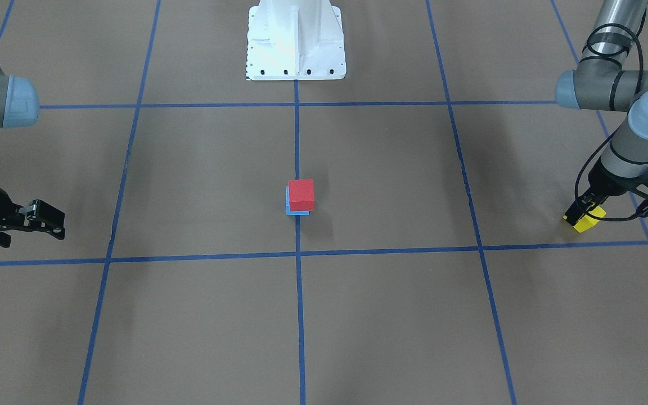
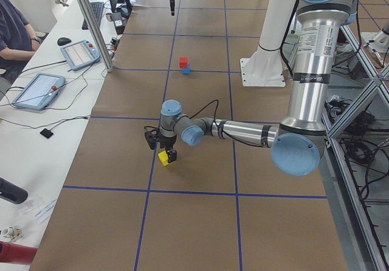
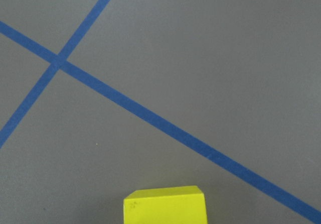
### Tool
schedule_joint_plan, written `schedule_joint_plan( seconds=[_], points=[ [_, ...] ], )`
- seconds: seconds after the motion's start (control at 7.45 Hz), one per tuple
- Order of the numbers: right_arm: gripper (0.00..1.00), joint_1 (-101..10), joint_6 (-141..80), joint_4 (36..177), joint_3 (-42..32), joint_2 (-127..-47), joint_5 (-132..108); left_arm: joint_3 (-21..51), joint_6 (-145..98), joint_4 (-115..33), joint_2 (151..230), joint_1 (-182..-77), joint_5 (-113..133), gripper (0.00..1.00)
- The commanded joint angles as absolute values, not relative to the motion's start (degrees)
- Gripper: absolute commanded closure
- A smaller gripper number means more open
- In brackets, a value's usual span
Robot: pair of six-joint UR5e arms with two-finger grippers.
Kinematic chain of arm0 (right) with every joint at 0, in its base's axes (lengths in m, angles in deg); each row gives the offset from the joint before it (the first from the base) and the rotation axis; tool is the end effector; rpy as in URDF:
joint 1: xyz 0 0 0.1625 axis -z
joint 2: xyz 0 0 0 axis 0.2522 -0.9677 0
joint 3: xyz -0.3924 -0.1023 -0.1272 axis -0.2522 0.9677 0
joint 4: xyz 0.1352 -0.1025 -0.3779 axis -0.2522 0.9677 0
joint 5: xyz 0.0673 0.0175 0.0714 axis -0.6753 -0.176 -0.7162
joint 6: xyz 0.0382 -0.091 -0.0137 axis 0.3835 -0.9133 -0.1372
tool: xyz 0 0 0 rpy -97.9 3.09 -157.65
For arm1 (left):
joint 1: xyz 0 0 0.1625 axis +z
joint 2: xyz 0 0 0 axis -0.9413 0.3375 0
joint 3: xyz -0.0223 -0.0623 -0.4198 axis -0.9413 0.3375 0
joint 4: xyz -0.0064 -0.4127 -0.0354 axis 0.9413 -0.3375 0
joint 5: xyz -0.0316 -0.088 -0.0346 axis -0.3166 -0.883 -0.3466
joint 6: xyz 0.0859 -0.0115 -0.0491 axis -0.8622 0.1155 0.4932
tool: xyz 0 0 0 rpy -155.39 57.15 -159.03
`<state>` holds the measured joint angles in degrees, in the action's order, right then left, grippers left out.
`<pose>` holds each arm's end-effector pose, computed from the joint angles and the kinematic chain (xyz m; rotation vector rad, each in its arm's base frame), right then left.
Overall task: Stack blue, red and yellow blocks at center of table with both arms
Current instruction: 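Lower the left gripper onto the yellow cube and grasp it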
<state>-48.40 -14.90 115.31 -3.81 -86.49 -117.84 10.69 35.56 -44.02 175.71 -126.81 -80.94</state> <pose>-0.2266 -0.5999 0.4291 0.0755 -0.8115 -0.0845 0.2291 -0.5188 0.6072 -0.0050 0.6563 -0.5799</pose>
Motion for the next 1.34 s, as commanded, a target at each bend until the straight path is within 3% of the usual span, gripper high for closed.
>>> schedule_joint_plan(
  seconds=[0.0, 0.4, 0.54, 0.81, 1.21],
  points=[
    [0.00, -48.41, -14.90, 115.30, -3.91, -86.58, -117.77, 10.35, 35.21, -44.02, 175.70, -126.52, -80.87, 0.01],
    [0.00, -48.41, -14.99, 115.30, -3.82, -86.58, -117.69, 8.43, 35.21, -46.55, 175.17, -126.52, -80.87, 0.03],
    [0.00, -48.41, -14.90, 115.30, -3.91, -86.58, -117.69, 7.72, 35.30, -47.27, 175.26, -126.52, -80.87, 0.16],
    [0.00, -48.41, -14.99, 115.30, -3.91, -86.58, -117.69, 9.11, 35.39, -47.45, 175.17, -126.52, -80.87, 1.00],
    [0.00, -48.41, -14.99, 115.38, -3.82, -86.50, -117.77, 14.72, 30.42, -45.97, 175.00, -127.13, -81.13, 1.00]
  ],
)
